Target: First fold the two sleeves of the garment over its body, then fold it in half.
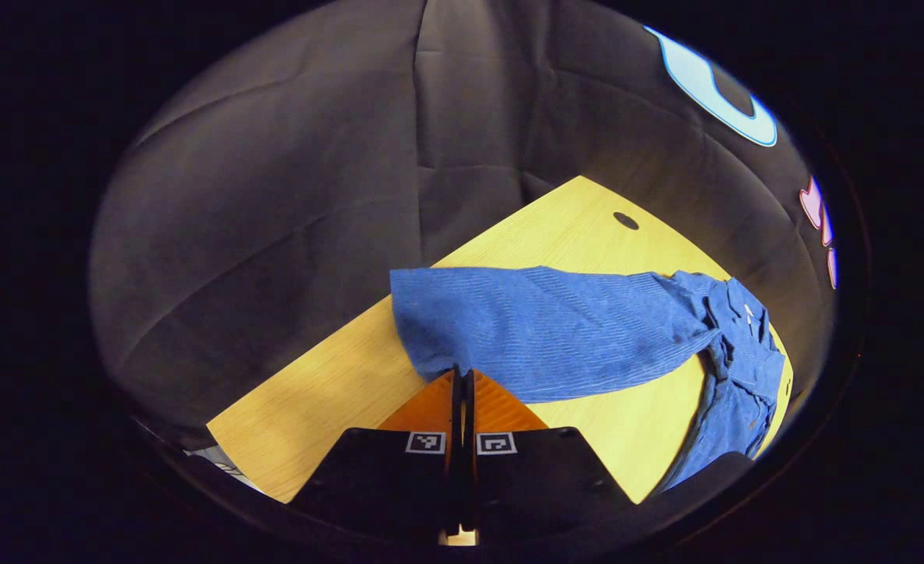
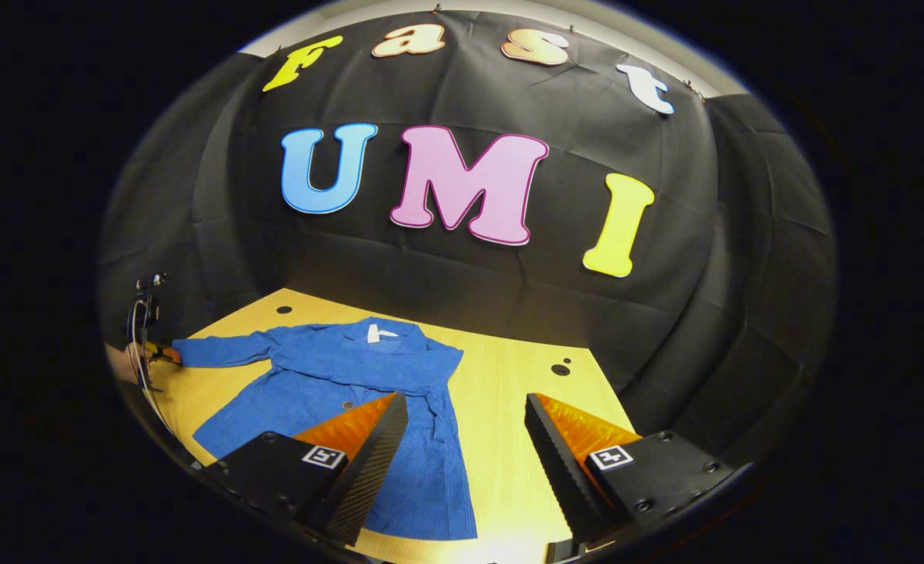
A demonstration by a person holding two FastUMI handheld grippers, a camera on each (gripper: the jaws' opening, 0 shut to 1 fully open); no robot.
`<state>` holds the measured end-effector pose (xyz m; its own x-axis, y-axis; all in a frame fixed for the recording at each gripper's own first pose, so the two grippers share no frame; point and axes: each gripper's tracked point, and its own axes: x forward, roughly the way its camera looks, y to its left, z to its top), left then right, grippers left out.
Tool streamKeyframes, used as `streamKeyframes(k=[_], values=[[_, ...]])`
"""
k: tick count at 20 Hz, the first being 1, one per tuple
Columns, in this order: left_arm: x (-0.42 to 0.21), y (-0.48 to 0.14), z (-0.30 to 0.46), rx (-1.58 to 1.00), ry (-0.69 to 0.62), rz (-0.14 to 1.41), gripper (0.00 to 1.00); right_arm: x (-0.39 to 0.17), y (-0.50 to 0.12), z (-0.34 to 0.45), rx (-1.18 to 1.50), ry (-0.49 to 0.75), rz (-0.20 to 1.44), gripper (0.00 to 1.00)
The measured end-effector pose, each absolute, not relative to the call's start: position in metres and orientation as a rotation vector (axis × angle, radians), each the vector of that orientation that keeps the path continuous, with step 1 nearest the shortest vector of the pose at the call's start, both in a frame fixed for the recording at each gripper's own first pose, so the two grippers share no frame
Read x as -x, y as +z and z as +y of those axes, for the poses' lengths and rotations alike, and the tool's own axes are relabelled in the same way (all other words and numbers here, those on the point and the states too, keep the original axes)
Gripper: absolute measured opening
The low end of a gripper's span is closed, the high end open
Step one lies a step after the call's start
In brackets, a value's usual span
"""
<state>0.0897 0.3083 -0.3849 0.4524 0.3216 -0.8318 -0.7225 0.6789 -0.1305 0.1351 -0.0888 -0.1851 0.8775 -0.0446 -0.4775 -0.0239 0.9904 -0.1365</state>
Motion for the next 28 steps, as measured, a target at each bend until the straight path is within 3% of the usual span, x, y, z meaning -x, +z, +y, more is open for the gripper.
streamKeyframes(k=[7,14,18,19,22,28], values=[[-0.215,-0.274,0.211,0.415,0.358,0.674,0.00,-0.129,-0.203,-0.114,0.105,-0.041,0.527,0.96],[-0.328,-0.218,-0.021,0.388,-0.098,0.574,0.00,-0.109,-0.229,-0.150,0.070,-0.073,0.583,0.96],[-0.373,-0.223,-0.107,0.419,-0.153,0.549,0.00,-0.100,-0.249,-0.168,0.050,-0.095,0.631,0.97],[-0.385,-0.224,-0.125,0.460,-0.180,0.547,0.06,-0.097,-0.252,-0.173,0.051,-0.100,0.633,0.97],[-0.389,-0.236,-0.151,0.514,-0.147,0.593,0.88,-0.086,-0.255,-0.185,0.027,-0.111,0.639,0.97],[-0.322,-0.242,-0.096,0.394,-0.031,0.588,0.84,-0.082,-0.274,-0.170,-0.009,-0.061,0.677,0.97]])
